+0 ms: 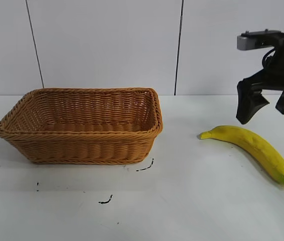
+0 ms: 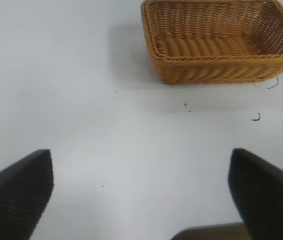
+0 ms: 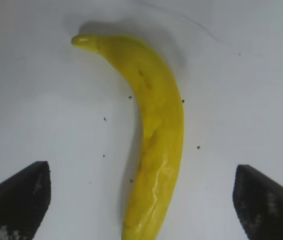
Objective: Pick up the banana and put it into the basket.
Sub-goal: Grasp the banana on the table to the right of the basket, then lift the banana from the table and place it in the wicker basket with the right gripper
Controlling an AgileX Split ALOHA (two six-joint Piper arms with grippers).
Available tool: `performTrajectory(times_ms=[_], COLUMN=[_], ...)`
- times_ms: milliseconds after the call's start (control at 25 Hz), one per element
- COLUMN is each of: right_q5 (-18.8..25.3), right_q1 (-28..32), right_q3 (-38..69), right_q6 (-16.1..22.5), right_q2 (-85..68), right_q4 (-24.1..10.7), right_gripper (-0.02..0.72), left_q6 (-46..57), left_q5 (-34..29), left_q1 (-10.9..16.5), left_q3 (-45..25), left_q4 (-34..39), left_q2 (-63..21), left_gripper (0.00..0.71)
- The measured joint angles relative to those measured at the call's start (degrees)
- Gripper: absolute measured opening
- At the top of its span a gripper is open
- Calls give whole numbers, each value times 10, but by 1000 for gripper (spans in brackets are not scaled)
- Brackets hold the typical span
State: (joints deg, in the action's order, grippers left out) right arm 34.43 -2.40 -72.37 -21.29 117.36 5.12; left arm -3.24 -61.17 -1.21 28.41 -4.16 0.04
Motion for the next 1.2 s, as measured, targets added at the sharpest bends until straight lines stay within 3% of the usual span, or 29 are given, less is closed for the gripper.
performTrajectory(times_ms=[240,560,680,760,800,1200], right_q5=[-25,-26,-26,-25,-24,-12], right_q1=[0,0,0,0,0,0], right_q3=[0,0,0,0,0,-2], right_q6=[8,19,23,29,33,34], right_q2=[18,38,38,38,38,-59], right_q4=[-1,-2,-2,-4,-5,-51], right_gripper=[692,685,562,347,284,298], left_q6=[0,0,0,0,0,0], left_q5=[0,0,0,0,0,0], left_q1=[0,0,0,0,0,0], left_q3=[0,0,0,0,0,0], left_q4=[0,0,0,0,0,0], left_q2=[0,0,0,0,0,0], left_gripper=[690,690,690,690,690,690])
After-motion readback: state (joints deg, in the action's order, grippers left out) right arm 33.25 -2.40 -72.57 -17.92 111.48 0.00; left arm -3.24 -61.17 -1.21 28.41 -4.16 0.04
